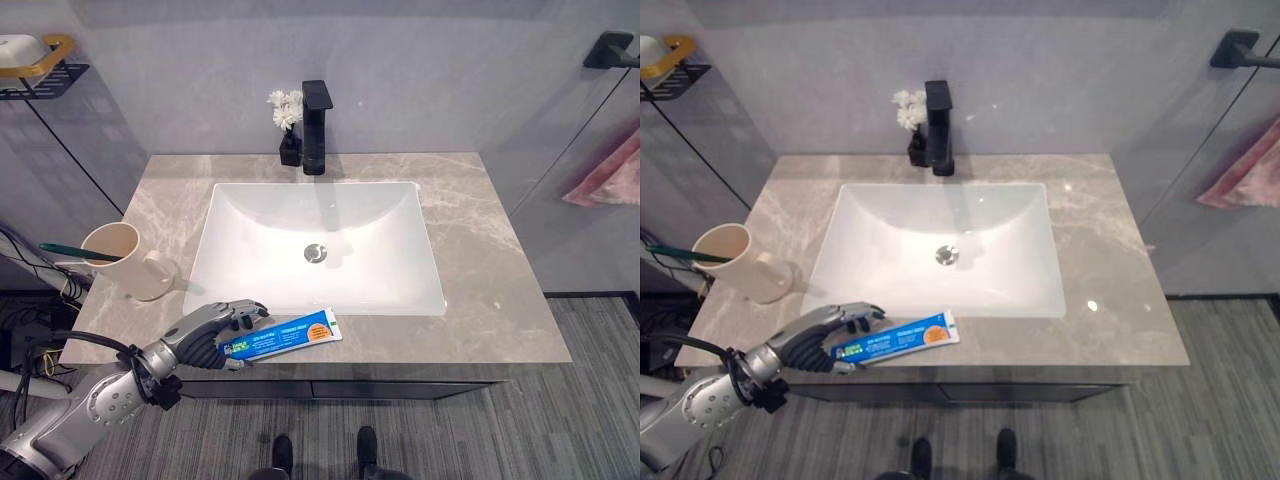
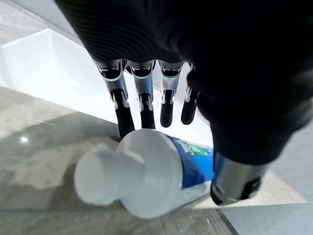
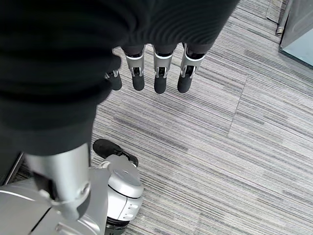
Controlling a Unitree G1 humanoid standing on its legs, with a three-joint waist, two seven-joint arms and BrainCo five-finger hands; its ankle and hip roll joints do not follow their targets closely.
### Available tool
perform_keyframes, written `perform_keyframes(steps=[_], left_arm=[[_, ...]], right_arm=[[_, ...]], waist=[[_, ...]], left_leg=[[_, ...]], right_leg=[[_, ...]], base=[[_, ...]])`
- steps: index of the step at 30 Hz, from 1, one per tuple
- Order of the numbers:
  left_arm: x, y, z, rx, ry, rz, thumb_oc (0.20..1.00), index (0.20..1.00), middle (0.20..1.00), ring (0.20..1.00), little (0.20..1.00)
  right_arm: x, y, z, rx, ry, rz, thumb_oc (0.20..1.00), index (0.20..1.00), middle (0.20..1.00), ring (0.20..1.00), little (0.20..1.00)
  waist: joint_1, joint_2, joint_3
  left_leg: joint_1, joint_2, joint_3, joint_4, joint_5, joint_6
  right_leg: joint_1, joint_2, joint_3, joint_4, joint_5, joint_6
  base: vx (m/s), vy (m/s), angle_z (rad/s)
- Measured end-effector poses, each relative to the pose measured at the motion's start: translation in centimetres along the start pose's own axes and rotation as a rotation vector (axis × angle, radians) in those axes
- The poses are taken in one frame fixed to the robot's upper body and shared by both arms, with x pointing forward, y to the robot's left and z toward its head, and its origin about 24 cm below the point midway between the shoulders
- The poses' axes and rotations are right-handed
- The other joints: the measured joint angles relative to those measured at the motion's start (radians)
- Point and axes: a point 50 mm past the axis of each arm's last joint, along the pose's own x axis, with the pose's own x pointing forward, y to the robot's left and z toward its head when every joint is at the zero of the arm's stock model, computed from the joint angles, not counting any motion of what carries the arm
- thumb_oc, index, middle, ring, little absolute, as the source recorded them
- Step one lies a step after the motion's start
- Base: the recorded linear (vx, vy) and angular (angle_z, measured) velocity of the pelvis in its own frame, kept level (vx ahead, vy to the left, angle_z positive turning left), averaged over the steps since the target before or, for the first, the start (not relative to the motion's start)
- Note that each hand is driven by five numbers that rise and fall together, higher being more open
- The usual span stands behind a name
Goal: Put brush and paste in cup on sink, flatten towel.
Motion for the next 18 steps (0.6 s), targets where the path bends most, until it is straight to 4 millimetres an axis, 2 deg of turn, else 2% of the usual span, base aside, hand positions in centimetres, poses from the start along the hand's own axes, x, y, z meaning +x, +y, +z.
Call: perform_keyframes(steps=[1,2,10,18], left_arm=[[0.0,0.0,0.0,0.001,-0.001,0.001,0.809,0.809,0.809,0.809,0.809],[0.0,0.0,0.0,0.001,-0.001,0.001,1.0,1.0,1.0,1.0,1.0],[0.9,0.5,0.4,0.064,-0.041,0.006,1.0,1.0,1.0,1.0,1.0],[1.4,-0.2,0.8,0.117,-0.078,-0.042,1.0,1.0,1.0,1.0,1.0]], right_arm=[[0.0,0.0,0.0,0.0,0.0,0.0,1.0,1.0,1.0,1.0,1.0],[0.0,0.0,0.0,0.0,0.0,0.0,1.0,1.0,1.0,1.0,1.0],[0.1,-0.4,1.0,-0.001,-0.034,-0.012,1.0,1.0,1.0,1.0,1.0],[0.2,-0.8,2.0,-0.002,-0.071,-0.039,1.0,1.0,1.0,1.0,1.0]], waist=[[0.0,0.001,0.001],[0.0,0.002,0.001],[0.0,-0.016,0.02],[-0.021,-0.007,0.03]], left_leg=[[0.0,0.0,0.0,0.0,0.0,0.0],[0.0,0.0,0.0,0.0,0.0,0.0],[-0.016,0.0,0.001,0.001,0.001,-0.002],[-0.016,0.003,0.007,0.004,0.0,0.002]], right_leg=[[0.0,0.0,0.0,0.0,0.0,0.0],[0.0,0.0,0.0,0.0,0.0,0.0],[-0.018,0.001,0.001,0.0,0.002,0.001],[-0.019,0.004,0.001,0.0,0.0,0.002]], base=[[0.0,0.0,0.0],[0.0,0.0,0.0],[0.0,0.0,0.0],[0.0,-0.002,-0.01]])
